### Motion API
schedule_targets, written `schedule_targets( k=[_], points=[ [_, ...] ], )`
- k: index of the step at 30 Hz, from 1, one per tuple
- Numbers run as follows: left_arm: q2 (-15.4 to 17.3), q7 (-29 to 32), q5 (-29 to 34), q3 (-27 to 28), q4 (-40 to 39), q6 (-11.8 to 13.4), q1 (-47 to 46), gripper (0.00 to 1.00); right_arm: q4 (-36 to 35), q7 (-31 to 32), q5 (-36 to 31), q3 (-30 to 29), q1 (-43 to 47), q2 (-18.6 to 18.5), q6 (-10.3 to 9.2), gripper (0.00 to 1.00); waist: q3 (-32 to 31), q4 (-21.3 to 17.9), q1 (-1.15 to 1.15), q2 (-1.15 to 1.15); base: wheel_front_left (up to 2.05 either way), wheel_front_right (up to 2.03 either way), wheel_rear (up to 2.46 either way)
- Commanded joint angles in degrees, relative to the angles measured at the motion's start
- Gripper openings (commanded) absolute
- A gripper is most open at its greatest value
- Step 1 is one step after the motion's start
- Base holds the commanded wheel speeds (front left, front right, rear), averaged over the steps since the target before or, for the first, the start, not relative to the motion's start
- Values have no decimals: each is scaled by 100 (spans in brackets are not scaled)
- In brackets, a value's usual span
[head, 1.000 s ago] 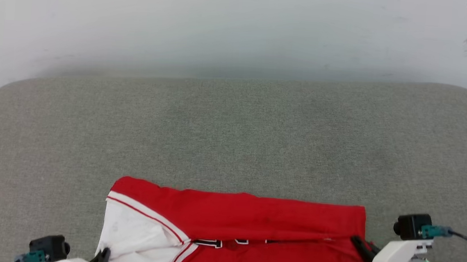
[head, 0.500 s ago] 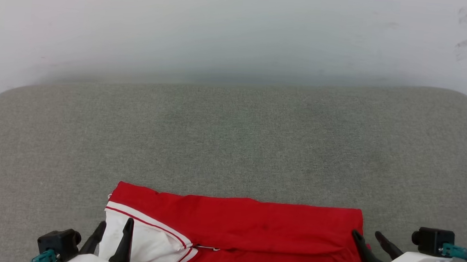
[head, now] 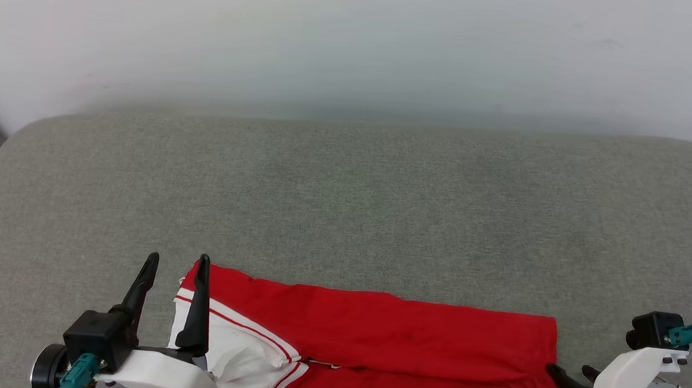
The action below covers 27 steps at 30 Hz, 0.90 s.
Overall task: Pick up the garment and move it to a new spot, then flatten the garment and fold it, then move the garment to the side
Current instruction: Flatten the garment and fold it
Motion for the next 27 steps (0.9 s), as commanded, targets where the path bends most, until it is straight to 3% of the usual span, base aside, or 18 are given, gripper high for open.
schedule_targets(
  k=[1,14,15,16,17,27],
  points=[
    [-42,-28,63,-11,-107,43,38,100,-45,167,-57,-6,-106,-12,-2,100,118,120,0,0,0,0,0],
    [-293,-39,212,47,-221,-32,-207,100,886,1091,129,105,-176,402,-2,100,657,493,0,0,0,0,0],
    [-313,-39,235,65,-214,-44,-219,100,937,1121,165,131,-172,454,-2,80,671,494,0,0,0,0,0],
    [-329,-39,272,80,-214,-62,-240,100,978,1164,213,137,-179,513,-2,36,680,494,0,0,0,0,0],
    [-349,-40,308,101,-237,-92,-260,100,1007,1186,226,155,-196,538,-1,2,684,494,0,0,0,0,0],
    [-304,-40,510,202,-95,-200,-69,100,577,883,182,131,-655,250,5,0,430,386,0,0,0,0,0]
  ],
)
